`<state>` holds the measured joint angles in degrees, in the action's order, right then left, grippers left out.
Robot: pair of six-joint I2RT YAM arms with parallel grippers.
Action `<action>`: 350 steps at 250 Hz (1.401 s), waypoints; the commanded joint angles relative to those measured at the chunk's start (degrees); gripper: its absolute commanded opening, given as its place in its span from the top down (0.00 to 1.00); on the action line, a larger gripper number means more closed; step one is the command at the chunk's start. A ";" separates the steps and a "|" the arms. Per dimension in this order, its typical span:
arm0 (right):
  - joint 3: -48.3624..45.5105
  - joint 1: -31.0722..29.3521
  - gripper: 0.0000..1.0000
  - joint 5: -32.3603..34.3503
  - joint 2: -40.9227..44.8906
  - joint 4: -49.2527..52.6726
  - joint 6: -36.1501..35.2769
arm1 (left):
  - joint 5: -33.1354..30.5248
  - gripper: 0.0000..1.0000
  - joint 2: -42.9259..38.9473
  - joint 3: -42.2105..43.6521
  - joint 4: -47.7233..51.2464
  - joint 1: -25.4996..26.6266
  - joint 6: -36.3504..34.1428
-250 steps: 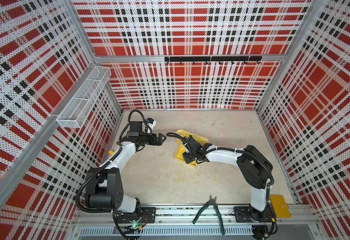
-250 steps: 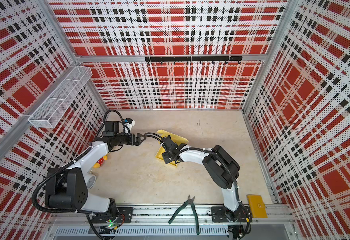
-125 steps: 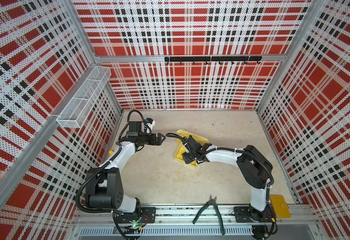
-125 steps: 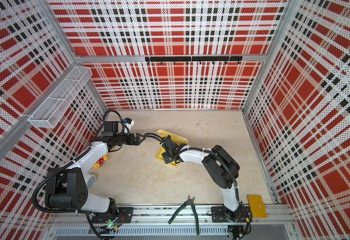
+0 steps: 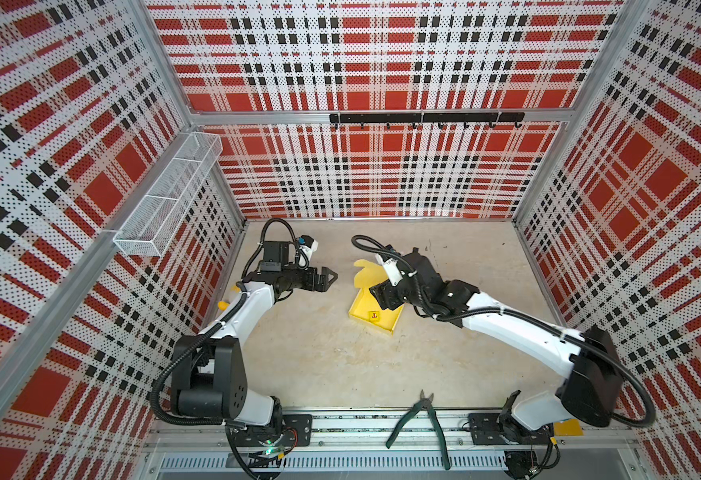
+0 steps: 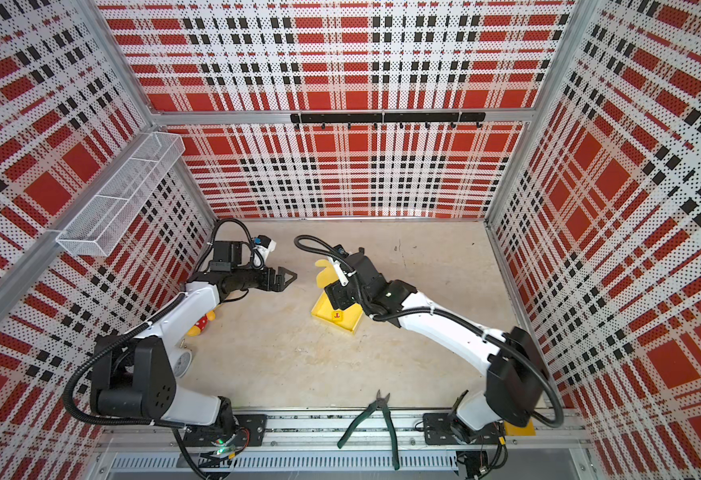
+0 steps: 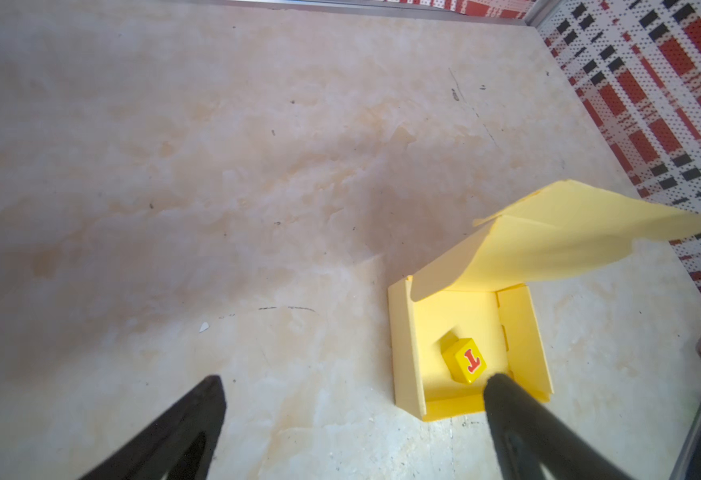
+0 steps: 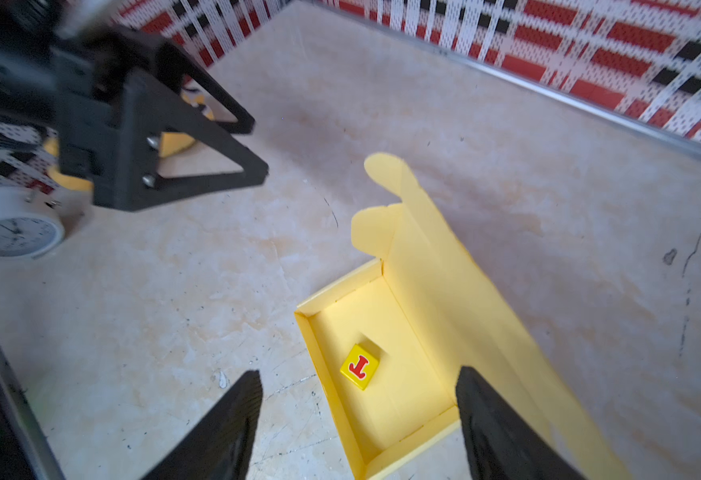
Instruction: Fold the paper box
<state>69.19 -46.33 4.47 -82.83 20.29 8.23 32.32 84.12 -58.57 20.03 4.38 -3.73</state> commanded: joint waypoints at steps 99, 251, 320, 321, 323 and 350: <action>-2.31 23.44 0.13 -8.51 7.27 4.14 -9.62 | 3.46 0.04 0.47 -6.74 4.47 5.38 -4.98; -16.35 30.42 0.14 -21.61 0.22 -7.59 -6.04 | 4.34 0.12 4.42 3.46 -14.18 10.39 6.01; -19.17 30.52 0.16 -29.57 -3.40 -13.79 -3.33 | 7.30 0.26 10.39 -1.46 -13.98 10.32 3.51; -19.13 30.51 0.16 -29.59 -3.44 -13.79 -3.32 | 7.27 0.26 10.47 -1.51 -14.02 10.31 3.53; -19.10 30.55 0.16 -29.78 -3.54 -13.79 -3.31 | 7.27 0.26 10.63 -1.58 -14.09 10.36 3.55; -19.56 30.51 0.17 -31.43 -3.79 -14.58 -2.20 | 7.89 0.33 12.84 -2.89 -14.23 10.51 4.34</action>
<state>50.19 -15.99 -22.59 -86.11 10.61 4.67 38.22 94.56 -59.07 7.66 14.57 -0.01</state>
